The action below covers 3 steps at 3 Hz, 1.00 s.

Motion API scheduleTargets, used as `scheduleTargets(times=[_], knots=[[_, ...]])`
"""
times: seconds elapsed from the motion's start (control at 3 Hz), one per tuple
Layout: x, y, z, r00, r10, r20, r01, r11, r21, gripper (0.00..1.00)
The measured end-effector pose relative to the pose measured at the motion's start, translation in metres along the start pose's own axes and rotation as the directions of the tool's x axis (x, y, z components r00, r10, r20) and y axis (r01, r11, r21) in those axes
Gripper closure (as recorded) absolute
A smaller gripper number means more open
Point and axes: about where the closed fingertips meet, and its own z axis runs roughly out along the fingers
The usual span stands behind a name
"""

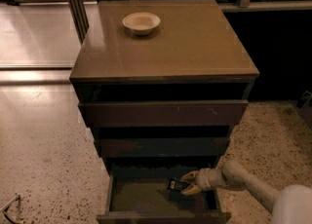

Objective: Place rxbar chocolate into bottom drawer

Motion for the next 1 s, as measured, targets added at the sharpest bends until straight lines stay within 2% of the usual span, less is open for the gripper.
scheduleTargets(times=[0.67, 1.0], knots=[[0.024, -0.025, 0.043, 0.999, -0.041, 0.035, 0.041, 0.9991, -0.006, 1.0], [0.038, -0.036, 0.059, 0.999, -0.042, 0.02, 0.042, 0.9991, 0.001, 1.0]])
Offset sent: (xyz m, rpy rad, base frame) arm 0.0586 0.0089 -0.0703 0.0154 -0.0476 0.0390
